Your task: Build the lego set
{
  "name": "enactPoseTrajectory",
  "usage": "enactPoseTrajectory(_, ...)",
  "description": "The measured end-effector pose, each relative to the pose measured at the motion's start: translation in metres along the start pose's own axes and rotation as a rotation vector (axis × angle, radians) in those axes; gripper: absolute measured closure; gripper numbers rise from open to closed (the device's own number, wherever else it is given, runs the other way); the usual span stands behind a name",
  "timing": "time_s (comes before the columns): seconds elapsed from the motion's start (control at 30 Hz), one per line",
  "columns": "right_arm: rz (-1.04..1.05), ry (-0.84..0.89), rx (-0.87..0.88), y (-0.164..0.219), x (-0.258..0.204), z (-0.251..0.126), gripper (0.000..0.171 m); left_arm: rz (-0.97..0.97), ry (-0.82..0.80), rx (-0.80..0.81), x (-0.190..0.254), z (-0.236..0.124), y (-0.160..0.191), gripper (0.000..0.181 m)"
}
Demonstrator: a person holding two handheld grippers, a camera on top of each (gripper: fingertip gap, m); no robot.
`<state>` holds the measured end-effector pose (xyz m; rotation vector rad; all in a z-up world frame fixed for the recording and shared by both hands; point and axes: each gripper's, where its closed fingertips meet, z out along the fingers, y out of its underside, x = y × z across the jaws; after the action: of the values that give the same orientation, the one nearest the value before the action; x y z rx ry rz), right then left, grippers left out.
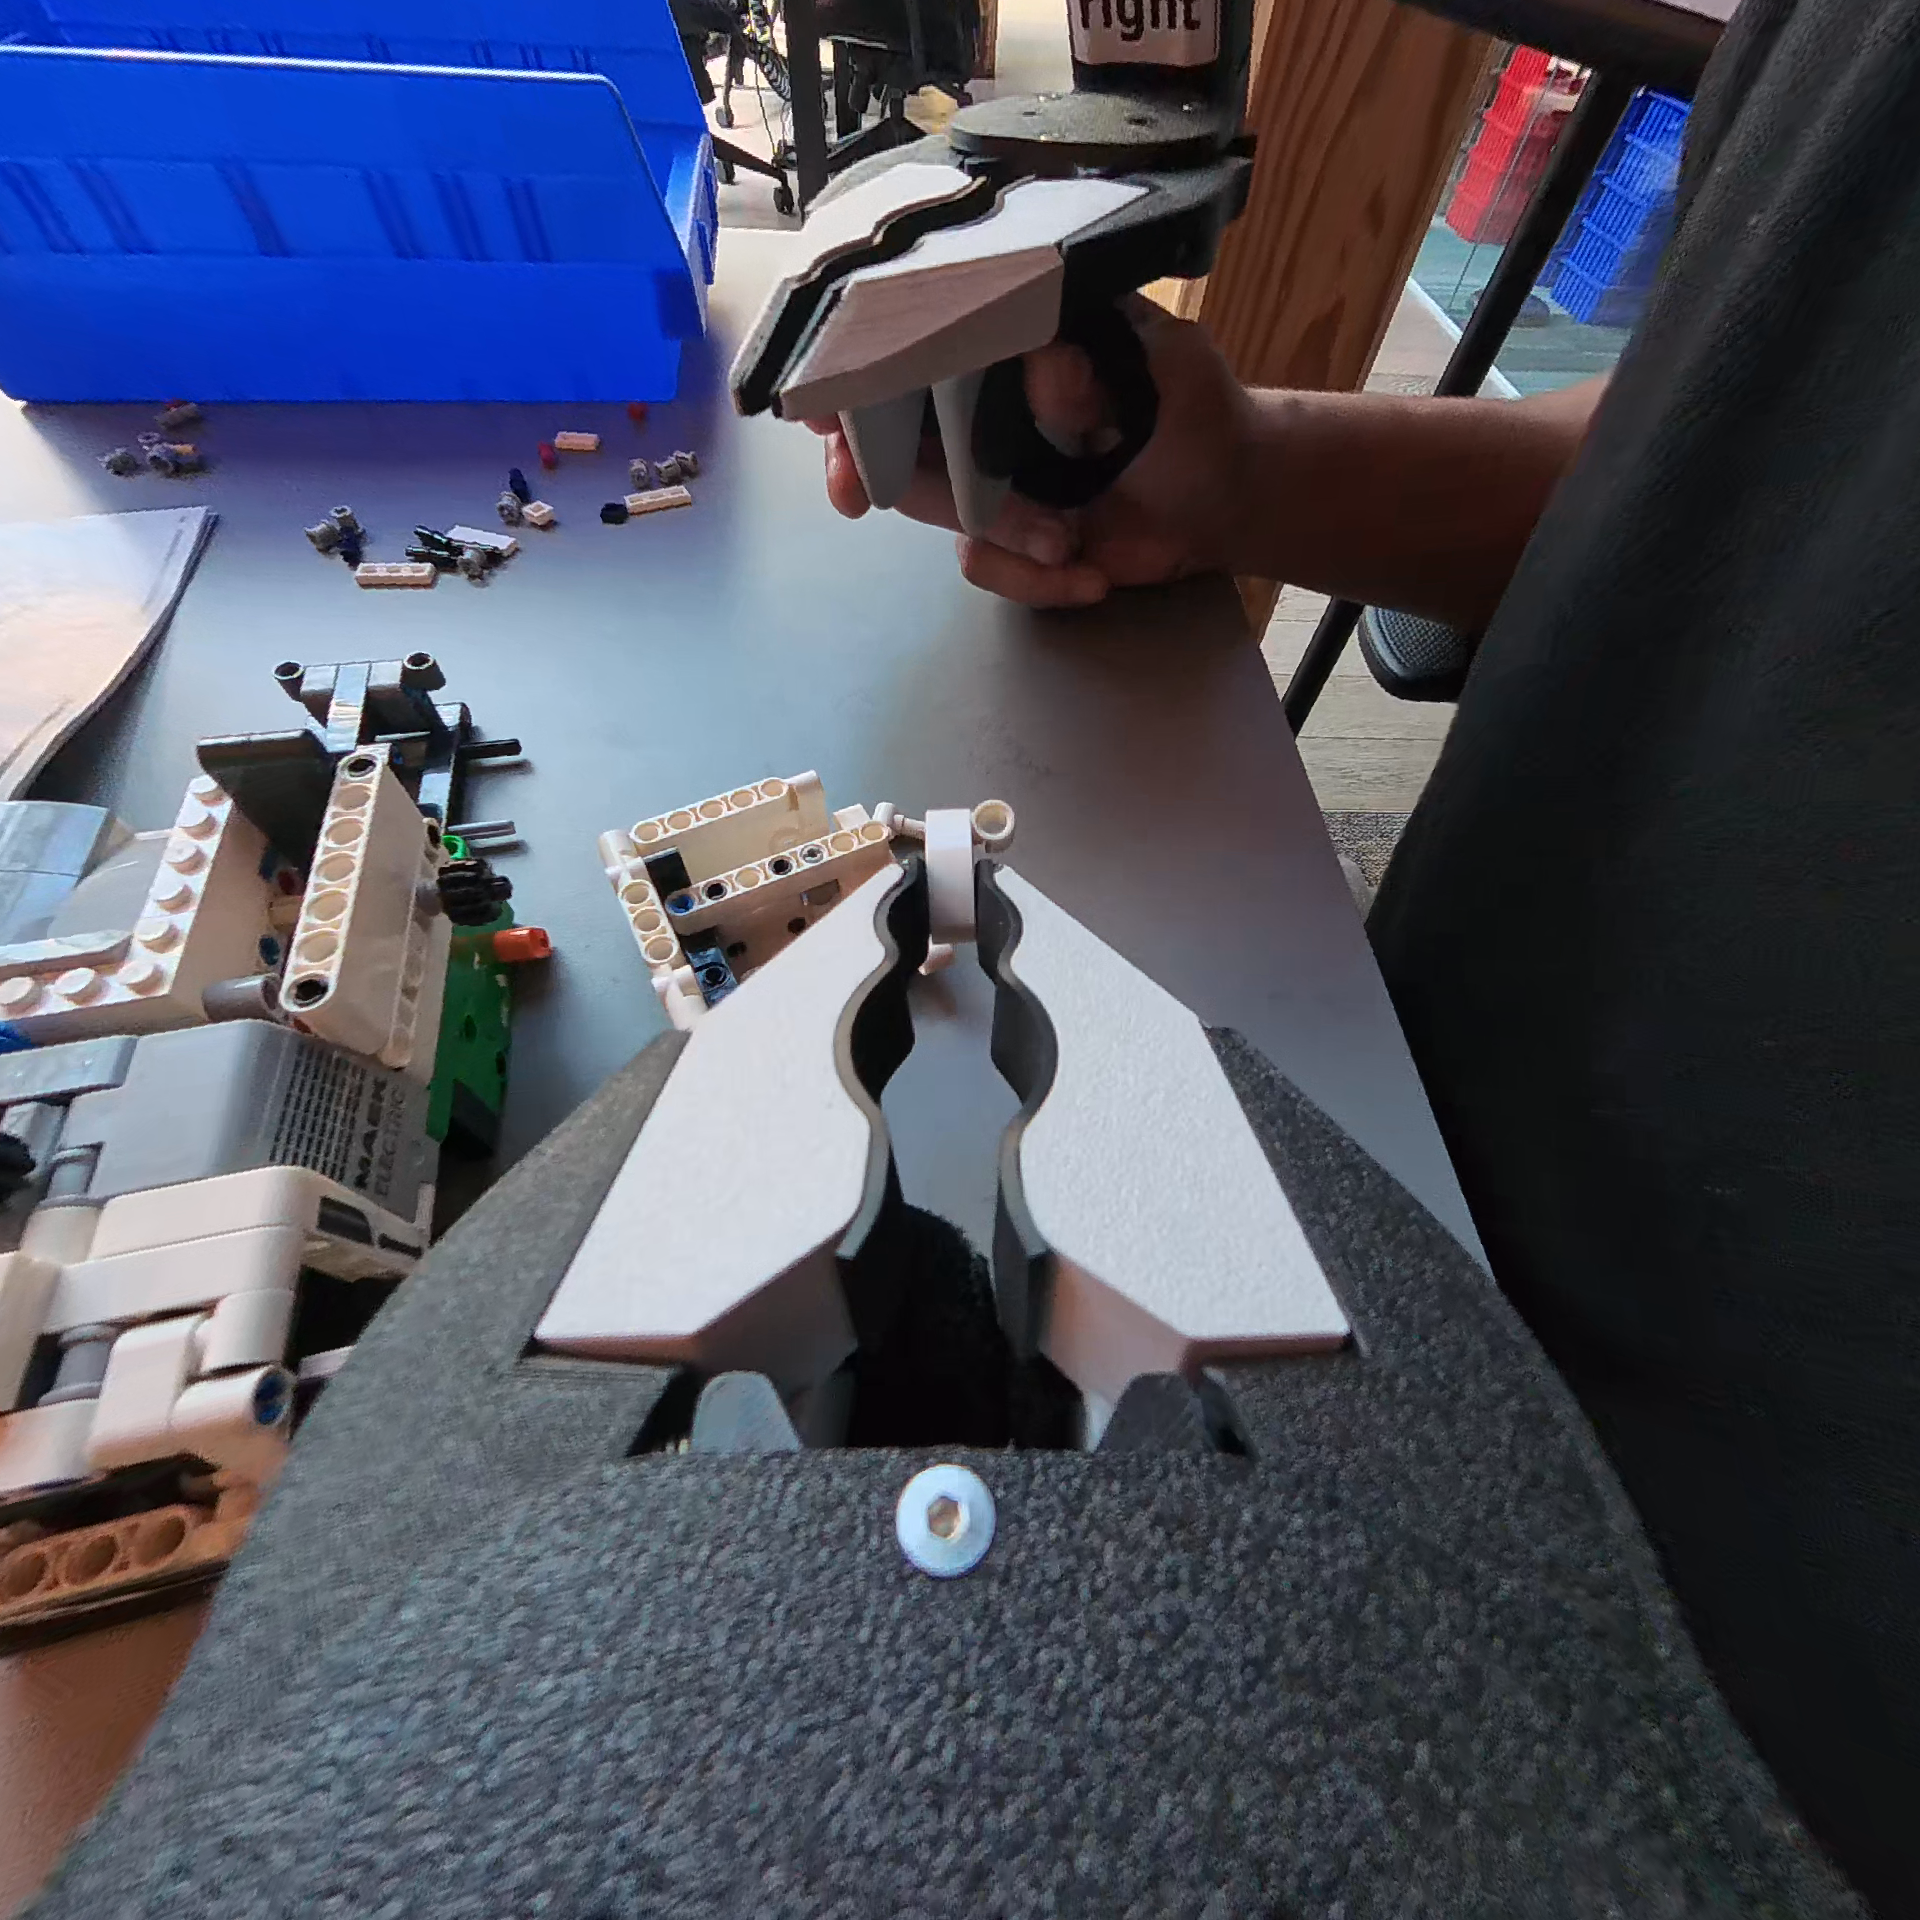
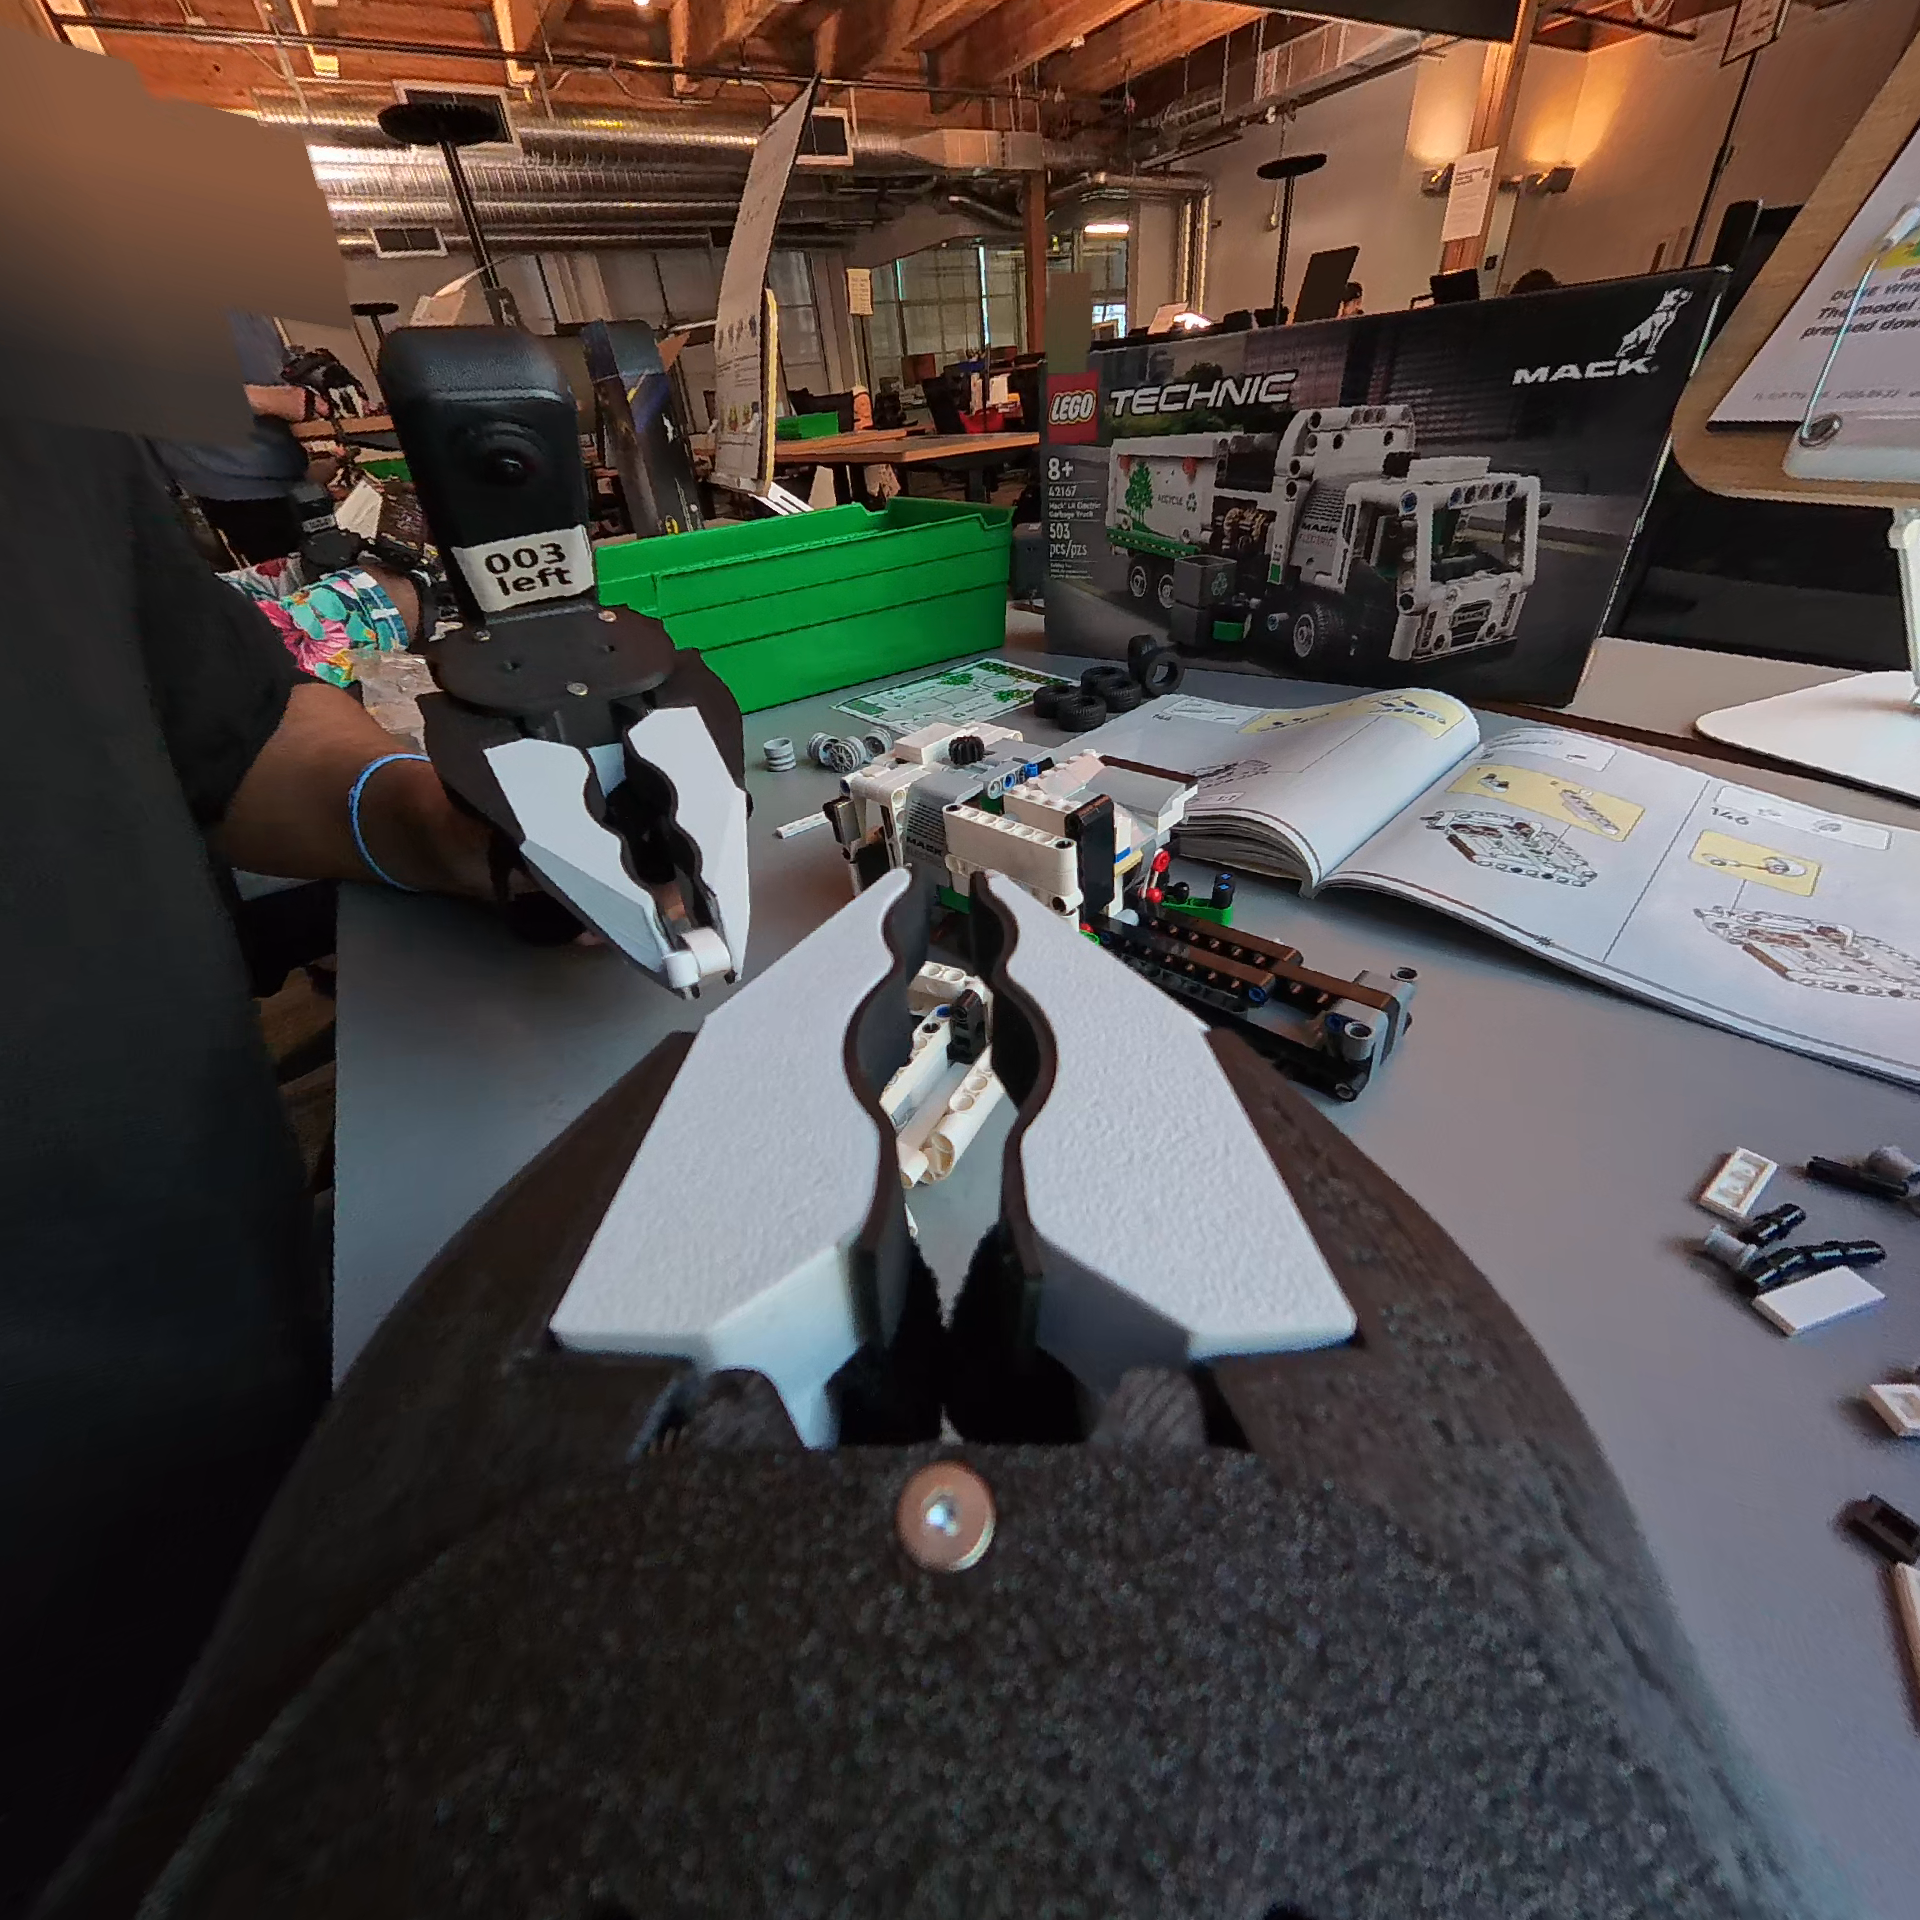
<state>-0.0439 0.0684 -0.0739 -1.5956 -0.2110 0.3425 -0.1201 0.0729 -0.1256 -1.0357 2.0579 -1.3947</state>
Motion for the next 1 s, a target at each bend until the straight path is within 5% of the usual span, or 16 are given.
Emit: enactPoseTrajectory(1.0,0.036,0.014,-0.002,0.000,0.006,0.000,0.164,0.009,0.036,-0.048,0.002,0.009,0.004,0.173)
